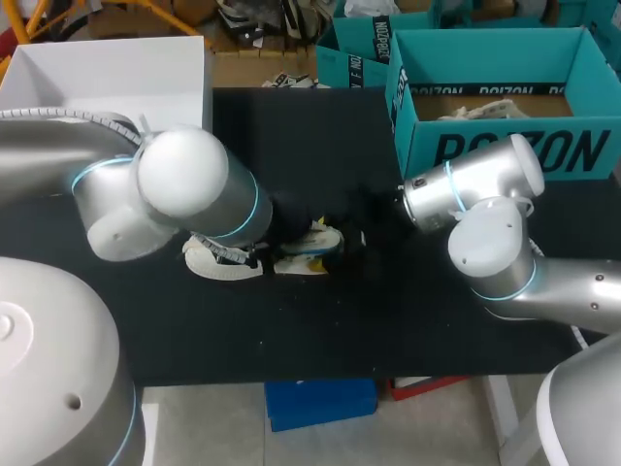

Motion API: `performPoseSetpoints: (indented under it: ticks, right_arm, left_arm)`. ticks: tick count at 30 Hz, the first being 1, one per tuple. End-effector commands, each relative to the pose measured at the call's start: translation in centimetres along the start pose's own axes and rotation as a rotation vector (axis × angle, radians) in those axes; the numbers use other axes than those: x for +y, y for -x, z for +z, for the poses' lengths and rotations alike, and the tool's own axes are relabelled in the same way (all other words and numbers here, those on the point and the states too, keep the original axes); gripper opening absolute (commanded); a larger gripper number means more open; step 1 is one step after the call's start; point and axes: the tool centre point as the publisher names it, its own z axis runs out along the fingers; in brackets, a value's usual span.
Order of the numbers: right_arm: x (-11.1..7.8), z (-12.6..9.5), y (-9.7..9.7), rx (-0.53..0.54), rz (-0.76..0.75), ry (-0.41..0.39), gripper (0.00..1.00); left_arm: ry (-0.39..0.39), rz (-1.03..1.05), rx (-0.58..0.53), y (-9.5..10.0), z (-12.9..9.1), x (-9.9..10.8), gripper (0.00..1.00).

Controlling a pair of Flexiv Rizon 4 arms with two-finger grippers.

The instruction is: Take the shoe out of the shoebox, open the shoe tongue, remove and reinsert the insole, then place the shoe into the shoebox

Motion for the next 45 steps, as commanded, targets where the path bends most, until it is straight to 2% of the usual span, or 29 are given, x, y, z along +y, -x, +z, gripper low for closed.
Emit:
performPoseSetpoints:
  ticks: [1, 6, 7, 8, 9, 10, 13, 33, 35, 36, 37, 38, 45]
  right_arm:
    - [-0.1, 0.0, 0.0, -0.001, 0.001, -0.002, 0.00]
    - [-0.1, 0.0, 0.0, -0.001, 0.001, -0.002, 0.00]
    - [-0.1, 0.0, 0.0, -0.001, 0.001, -0.002, 0.00]
    - [-0.1, 0.0, 0.0, -0.001, 0.001, -0.002, 0.00]
    - [-0.1, 0.0, 0.0, -0.001, 0.001, -0.002, 0.00]
    - [-0.1, 0.0, 0.0, -0.001, 0.001, -0.002, 0.00]
    - [-0.1, 0.0, 0.0, -0.001, 0.001, -0.002, 0.00]
    - [-0.1, 0.0, 0.0, -0.001, 0.001, -0.002, 0.00]
    - [-0.1, 0.0, 0.0, -0.001, 0.001, -0.002, 0.00]
    - [-0.1, 0.0, 0.0, -0.001, 0.001, -0.002, 0.00]
    - [-0.1, 0.0, 0.0, -0.001, 0.001, -0.002, 0.00]
    - [-0.1, 0.0, 0.0, -0.001, 0.001, -0.002, 0.00]
    - [-0.1, 0.0, 0.0, -0.001, 0.001, -0.002, 0.00]
  left_arm:
    - [0.016, 0.012, -0.024, -1.0, 0.7, -0.7, 0.98]
    - [0.012, 0.031, -0.038, -1.3, 1.0, -0.8, 0.96]
    - [0.006, 0.036, -0.039, -1.3, 1.1, -0.8, 0.92]
    - [-0.001, 0.042, -0.038, -1.3, 1.2, -1.0, 0.49]
    - [-0.004, 0.043, -0.036, -1.3, 1.3, -1.1, 0.42]
    - [-0.008, 0.048, -0.037, -1.3, 1.4, -1.2, 0.39]
    - [-0.019, 0.059, -0.041, -1.4, 1.6, -1.6, 0.49]
    - [-0.070, 0.072, -0.073, -1.3, 3.6, -4.1, 0.39]
    - [-0.075, 0.068, -0.074, -1.2, 3.6, -4.2, 0.33]
    - [-0.077, 0.065, -0.076, -1.1, 3.6, -4.2, 0.22]
    - [-0.078, 0.064, -0.075, -1.1, 3.6, -4.2, 0.05]
    - [-0.078, 0.062, -0.076, -1.1, 3.6, -4.2, 0.00]
    - [-0.093, 0.066, -0.043, -1.5, 2.3, -4.1, 0.00]
